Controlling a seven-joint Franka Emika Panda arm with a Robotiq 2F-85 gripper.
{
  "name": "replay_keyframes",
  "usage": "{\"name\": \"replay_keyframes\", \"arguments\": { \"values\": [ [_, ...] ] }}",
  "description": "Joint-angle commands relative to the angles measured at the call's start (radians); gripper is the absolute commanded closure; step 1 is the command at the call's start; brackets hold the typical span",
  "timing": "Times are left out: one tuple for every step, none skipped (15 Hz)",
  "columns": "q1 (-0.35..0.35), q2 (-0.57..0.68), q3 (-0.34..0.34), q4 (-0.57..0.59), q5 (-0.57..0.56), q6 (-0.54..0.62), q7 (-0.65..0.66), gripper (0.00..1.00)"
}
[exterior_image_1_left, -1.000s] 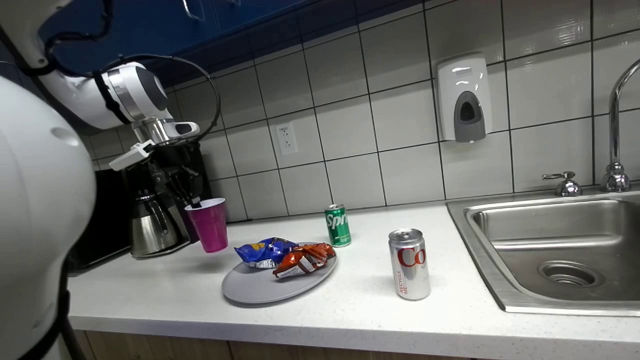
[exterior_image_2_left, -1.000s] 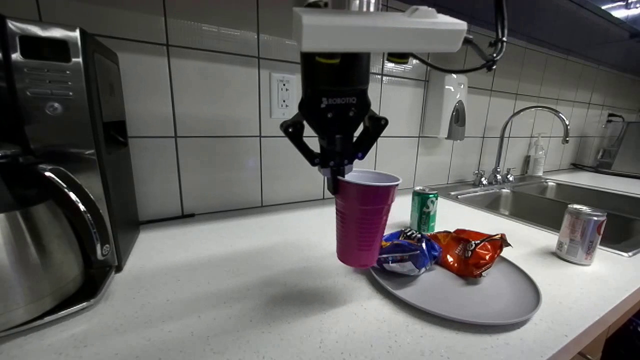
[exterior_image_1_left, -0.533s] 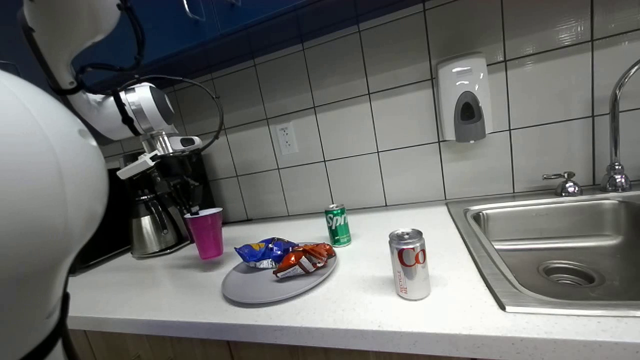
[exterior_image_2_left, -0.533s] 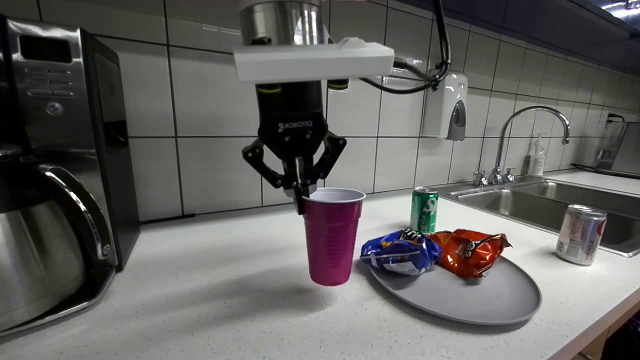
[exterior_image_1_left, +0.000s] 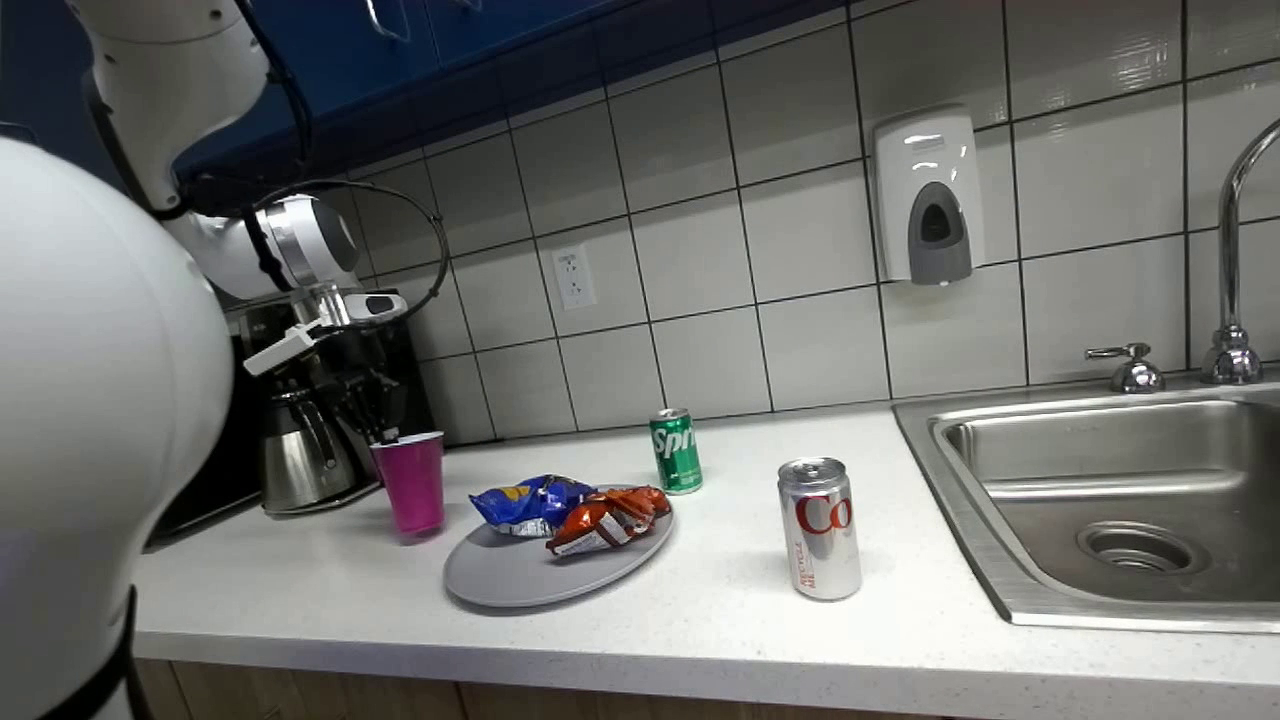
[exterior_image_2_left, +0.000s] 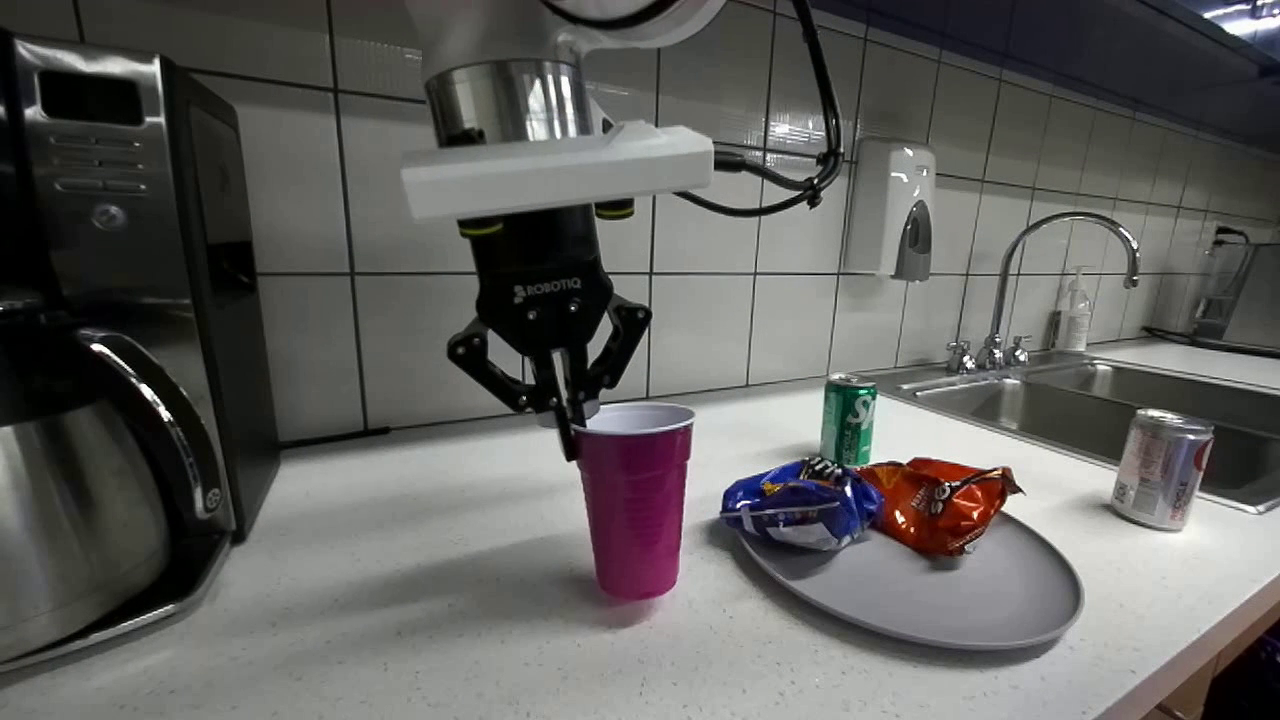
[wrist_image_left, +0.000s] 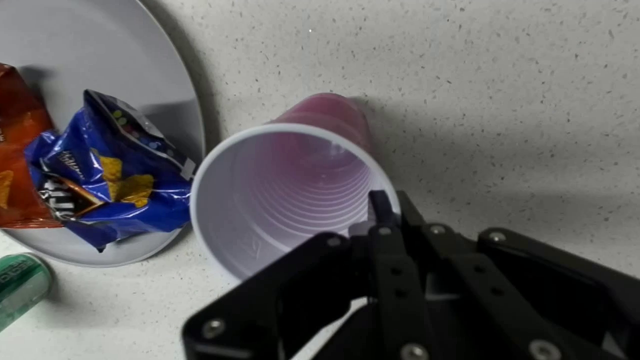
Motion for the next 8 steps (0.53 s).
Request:
{"name": "replay_keyframes", "arguments": {
  "values": [
    [0.037,0.046,-0.028,0.077,0.009,-0.062,0.001,0.99],
    [0.043,0.052,-0.031,0.084,0.010,-0.065,0.002,0.99],
    [0.046,0.057,-0.034,0.088,0.011,-0.066,0.003,0.99],
    [0.050,0.061,-0.037,0.093,0.012,-0.067,0.003,0.99],
    [0.054,0.065,-0.040,0.097,0.012,-0.069,0.004,0.99],
    [0.056,0.067,-0.041,0.100,0.014,-0.069,0.005,0.99],
    [0.059,0.067,-0.043,0.102,0.014,-0.069,0.008,0.70],
    [0.062,0.066,-0.045,0.102,0.012,-0.068,0.010,0.69]
  ]
}}
